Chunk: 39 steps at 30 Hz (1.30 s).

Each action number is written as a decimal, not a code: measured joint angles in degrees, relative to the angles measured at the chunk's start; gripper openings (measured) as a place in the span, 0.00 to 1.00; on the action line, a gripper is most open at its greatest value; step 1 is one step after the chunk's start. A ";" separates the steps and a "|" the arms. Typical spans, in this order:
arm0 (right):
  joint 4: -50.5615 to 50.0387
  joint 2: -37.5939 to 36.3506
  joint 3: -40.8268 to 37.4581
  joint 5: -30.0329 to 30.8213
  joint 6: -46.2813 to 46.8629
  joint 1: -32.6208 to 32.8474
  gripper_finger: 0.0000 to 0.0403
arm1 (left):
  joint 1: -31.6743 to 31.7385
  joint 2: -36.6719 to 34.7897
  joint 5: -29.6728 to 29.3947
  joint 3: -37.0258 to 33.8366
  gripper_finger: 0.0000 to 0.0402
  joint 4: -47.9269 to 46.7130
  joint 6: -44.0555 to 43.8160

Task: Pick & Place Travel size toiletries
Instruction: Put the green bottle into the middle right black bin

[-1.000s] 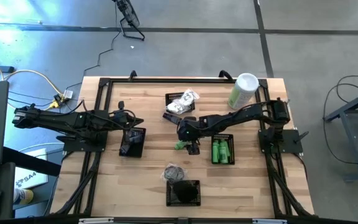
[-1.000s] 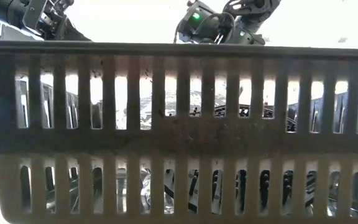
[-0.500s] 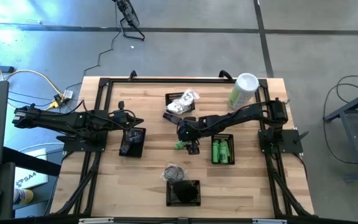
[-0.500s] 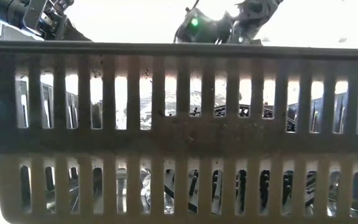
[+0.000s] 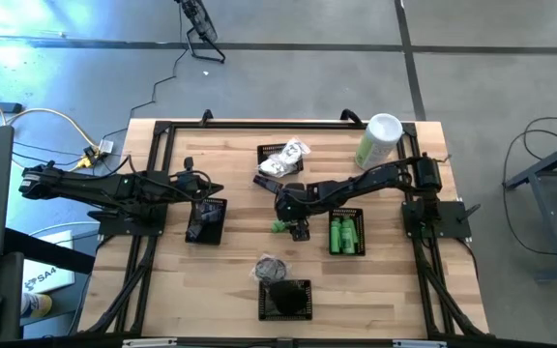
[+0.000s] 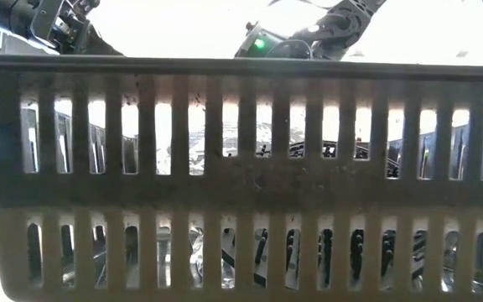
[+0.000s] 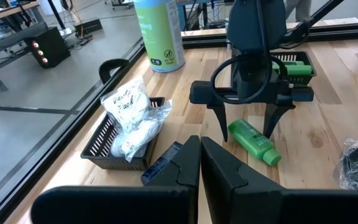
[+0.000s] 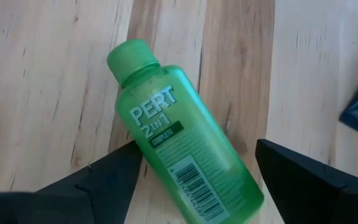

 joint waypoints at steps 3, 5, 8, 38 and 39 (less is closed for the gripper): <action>0.06 0.00 -0.03 -0.11 0.00 0.04 0.75 | 0.00 0.00 0.00 0.00 0.03 0.00 0.00; 0.10 0.00 -0.04 -0.48 0.00 0.04 0.71 | 0.00 0.00 -0.01 0.00 0.03 -0.02 0.00; 0.15 0.02 -0.07 -1.47 0.02 0.02 0.66 | 0.01 0.00 0.00 0.00 0.03 -0.02 0.00; 1.34 0.13 -0.15 -1.46 2.40 0.26 0.47 | 0.00 0.00 -0.01 0.00 0.03 -0.02 0.00; 1.59 0.13 -0.15 -1.23 3.19 0.42 0.46 | 0.01 0.00 0.00 0.00 0.03 -0.02 0.00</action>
